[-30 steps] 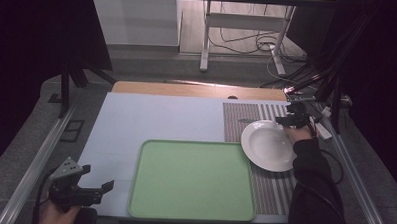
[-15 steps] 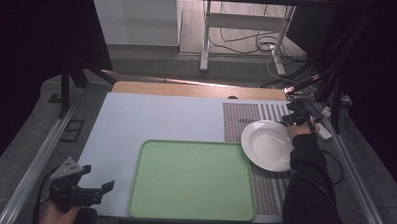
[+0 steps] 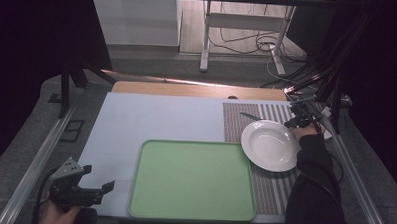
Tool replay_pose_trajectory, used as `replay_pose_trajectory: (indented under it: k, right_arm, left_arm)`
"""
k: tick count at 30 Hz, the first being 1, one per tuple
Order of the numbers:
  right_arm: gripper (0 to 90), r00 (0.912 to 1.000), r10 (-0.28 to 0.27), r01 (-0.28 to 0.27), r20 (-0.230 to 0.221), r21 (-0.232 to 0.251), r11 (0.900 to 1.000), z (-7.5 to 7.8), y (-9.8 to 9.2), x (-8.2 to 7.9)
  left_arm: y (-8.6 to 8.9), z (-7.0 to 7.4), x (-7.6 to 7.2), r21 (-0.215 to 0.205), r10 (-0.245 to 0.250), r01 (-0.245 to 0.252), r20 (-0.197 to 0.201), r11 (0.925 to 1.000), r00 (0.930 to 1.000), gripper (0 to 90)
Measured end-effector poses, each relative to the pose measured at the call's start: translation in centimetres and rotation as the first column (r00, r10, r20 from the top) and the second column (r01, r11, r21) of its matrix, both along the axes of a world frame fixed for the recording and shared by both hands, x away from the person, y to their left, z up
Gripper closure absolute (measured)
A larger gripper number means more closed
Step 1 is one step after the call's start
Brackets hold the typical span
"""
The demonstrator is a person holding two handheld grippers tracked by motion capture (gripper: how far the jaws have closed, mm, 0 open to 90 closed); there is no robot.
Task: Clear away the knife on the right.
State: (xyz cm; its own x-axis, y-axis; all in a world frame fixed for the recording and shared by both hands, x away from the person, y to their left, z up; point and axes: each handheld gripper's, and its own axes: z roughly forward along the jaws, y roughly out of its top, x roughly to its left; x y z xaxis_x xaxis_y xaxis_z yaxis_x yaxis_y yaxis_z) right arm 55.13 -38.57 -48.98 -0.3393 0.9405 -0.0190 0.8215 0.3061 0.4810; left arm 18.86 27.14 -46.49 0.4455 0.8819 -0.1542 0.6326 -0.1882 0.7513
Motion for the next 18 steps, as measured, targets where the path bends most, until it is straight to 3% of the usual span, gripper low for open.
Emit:
replay_pose_trajectory:
  k: [1,6,9,14,18]
  right_arm:
    - [90.0,0.9996,0.006,-0.005,-0.029,0.018,1.0,0.1,-0.1,-0.1]
    - [89.8,0.9975,0.013,-0.011,-0.069,0.042,0.999,0.2,-0.2,-0.1]
    - [87.2,0.9991,0.009,-0.008,-0.042,0.026,1.0,0.7,0.0,0.0]
    - [65.0,0.9987,0.009,-0.012,0.049,0.058,0.998,2.3,0.8,0.2]
    - [45.2,0.9979,0.022,-0.026,0.06,0.056,0.998,2.6,2.2,0.6]
  left_arm:
    - [0.0,0.0,0.0,0.001,-0.001,0.001,0.0,1.0,1.0,1.7]
    - [0.0,0.0,0.0,0.003,-0.003,0.003,0.0,1.0,1.0,1.8]
    - [0.0,0.0,0.0,0.0,-0.003,0.003,0.0,1.0,1.0,1.8]
    - [0.1,0.0,0.0,-0.007,-0.004,0.004,0.001,1.0,1.0,1.8]
    - [0.0,0.0,0.0,-0.002,-0.002,0.002,0.001,1.0,1.0,1.8]
